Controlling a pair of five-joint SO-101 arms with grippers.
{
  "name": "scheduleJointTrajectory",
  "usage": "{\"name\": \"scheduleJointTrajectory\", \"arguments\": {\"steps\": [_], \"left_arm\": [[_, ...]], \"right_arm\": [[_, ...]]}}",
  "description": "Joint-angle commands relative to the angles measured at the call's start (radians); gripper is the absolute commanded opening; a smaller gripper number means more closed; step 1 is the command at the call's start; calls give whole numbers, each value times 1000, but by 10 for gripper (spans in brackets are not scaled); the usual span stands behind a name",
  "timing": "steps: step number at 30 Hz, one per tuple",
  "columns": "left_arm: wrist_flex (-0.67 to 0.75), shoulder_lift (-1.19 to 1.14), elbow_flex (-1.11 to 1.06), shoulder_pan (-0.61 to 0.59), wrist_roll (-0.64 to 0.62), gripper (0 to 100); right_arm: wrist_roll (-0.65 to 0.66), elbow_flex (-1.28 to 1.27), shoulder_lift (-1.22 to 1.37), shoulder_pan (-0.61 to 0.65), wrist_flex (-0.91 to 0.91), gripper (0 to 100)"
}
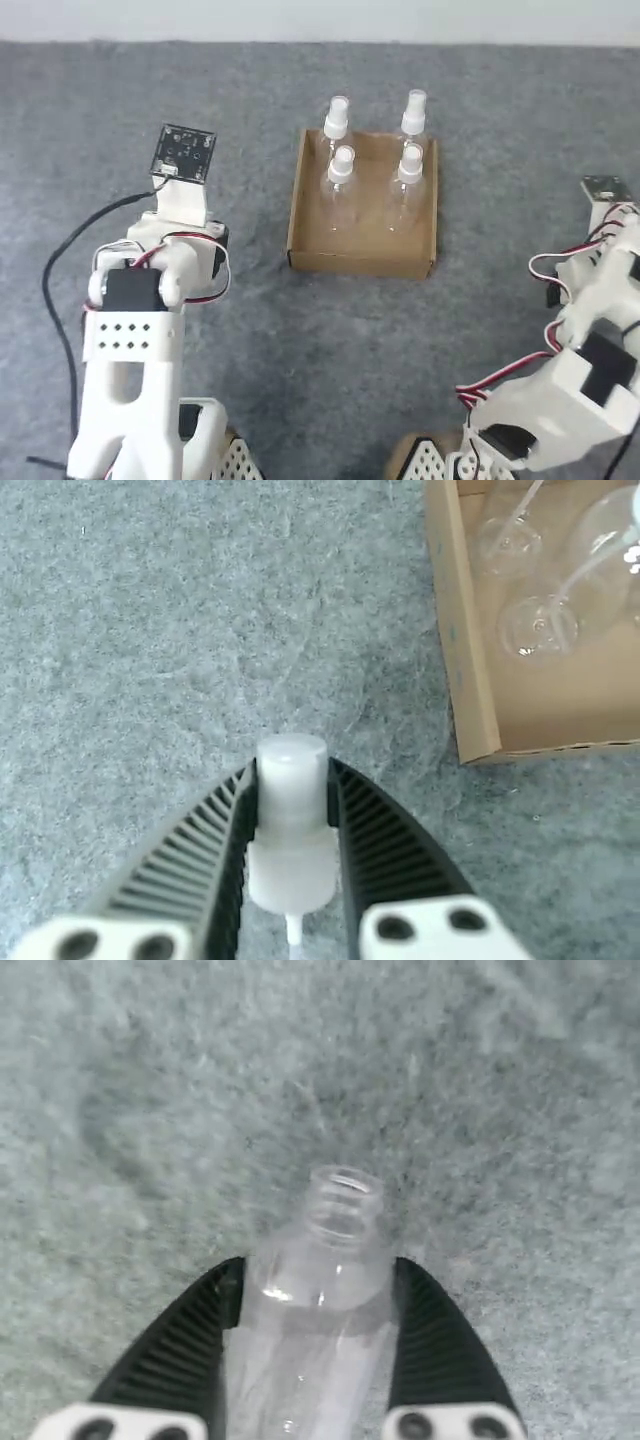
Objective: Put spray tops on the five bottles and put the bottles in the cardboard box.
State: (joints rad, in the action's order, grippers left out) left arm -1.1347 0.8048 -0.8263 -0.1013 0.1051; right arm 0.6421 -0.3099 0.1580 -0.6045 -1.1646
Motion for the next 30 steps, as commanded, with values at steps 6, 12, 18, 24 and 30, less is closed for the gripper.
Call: {"name": "scheduleJointTrajectory", "arguments": {"steps": [6,12,18,24,30], "left_arm": [[-109,34,231,5,-12,12],[-253,34,582,5,-98,12],[-255,34,788,6,-287,12],[-187,34,883,6,-486,11],[-115,32,846,123,-605,11]], "right_arm": [[-138,230,-272,260,-200,6],[-348,126,-667,687,-180,6],[-413,-285,-1069,1178,93,6],[-408,-575,-1305,1379,283,6],[-408,-724,-1330,1520,369,6]]}}
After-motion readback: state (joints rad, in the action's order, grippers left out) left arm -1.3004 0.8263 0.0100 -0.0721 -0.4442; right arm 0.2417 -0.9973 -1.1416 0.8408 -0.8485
